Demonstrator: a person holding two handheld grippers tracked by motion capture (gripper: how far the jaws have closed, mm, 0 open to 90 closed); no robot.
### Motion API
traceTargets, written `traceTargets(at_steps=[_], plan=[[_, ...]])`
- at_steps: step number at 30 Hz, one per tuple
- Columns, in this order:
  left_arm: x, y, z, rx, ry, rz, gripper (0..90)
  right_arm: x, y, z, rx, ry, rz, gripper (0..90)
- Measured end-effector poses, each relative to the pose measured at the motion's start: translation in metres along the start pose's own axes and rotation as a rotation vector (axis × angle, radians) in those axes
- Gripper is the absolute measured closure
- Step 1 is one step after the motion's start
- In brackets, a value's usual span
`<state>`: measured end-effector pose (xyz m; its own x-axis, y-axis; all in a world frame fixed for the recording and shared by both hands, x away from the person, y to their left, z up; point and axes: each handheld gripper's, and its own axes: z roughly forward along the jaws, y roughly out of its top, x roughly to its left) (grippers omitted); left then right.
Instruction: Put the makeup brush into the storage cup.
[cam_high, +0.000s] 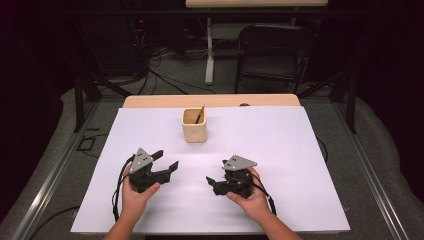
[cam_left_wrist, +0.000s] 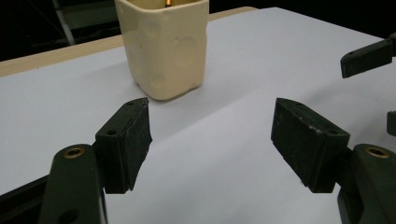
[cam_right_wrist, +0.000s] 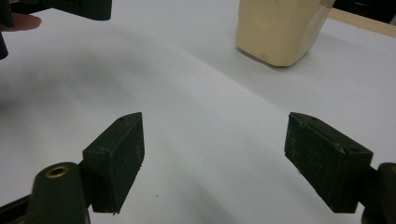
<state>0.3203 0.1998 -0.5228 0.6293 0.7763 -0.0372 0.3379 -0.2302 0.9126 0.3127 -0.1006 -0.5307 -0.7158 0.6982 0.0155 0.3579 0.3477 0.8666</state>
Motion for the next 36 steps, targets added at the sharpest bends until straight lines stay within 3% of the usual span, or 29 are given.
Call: traceTargets(at_steps=[18,27,36], plan=[[0.001,-0.016,-0.003,-0.012,-0.005,-0.035,29.3,0.0,0.0,-0.001,-0.003,-0.004,-0.007,19.6],[-0.002,-0.02,-0.002,0.034,0.002,0.023,29.4,0.0,0.0,-0.001,-0.001,-0.007,-0.009,19.6],[-0.004,-0.022,0.002,0.068,-0.023,0.024,30.1,0.0,0.0,-0.001,0.0,-0.008,-0.009,19.6]])
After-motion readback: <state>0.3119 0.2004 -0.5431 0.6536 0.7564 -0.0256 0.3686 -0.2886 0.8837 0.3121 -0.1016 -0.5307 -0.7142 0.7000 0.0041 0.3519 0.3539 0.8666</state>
